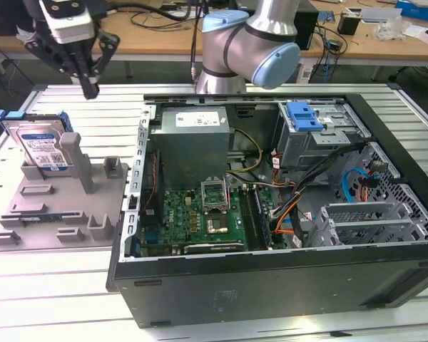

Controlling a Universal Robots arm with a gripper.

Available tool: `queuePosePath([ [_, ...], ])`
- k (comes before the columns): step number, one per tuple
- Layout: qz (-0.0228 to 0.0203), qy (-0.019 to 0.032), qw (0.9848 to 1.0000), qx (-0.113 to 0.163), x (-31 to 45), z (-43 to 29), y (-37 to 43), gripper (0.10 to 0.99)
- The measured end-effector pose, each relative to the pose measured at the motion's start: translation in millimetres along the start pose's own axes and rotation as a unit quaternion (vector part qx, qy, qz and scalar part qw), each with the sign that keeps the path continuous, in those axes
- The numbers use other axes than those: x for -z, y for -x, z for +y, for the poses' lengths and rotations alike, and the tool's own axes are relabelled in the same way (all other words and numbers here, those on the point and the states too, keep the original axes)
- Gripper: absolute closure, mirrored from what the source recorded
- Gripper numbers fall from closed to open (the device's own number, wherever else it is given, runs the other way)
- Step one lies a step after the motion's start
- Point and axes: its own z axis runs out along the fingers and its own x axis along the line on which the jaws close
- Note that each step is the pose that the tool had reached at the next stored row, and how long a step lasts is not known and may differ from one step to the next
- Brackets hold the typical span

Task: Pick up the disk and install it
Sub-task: 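Reach for the disk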

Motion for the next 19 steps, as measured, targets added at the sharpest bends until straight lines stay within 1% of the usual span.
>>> queuePosePath([
  [1,0.0000,0.0000,1.0000,0.000,0.0,1.2,-3.4,0.980],
  [4,0.0000,0.0000,1.0000,0.000,-0.2,5.9,-18.2,0.980],
  [5,0.0000,0.0000,1.0000,0.000,-0.2,6.9,-21.6,0.980],
  [6,0.0000,0.0000,1.0000,0.000,-0.3,8.7,-28.0,0.980],
  [10,0.0000,0.0000,1.0000,0.000,-0.4,13.5,-45.2,0.980],
  [14,0.0001,0.0000,1.0000,0.000,-0.5,18.8,-65.5,0.980],
  [17,0.0002,-0.0001,1.0000,0.000,-0.4,20.9,-77.6,0.980],
  [18,0.0002,-0.0001,1.0000,0.000,-0.5,21.4,-83.0,0.980],
  [19,0.0003,0.0000,1.0000,0.000,-0.5,21.5,-85.8,0.980],
])
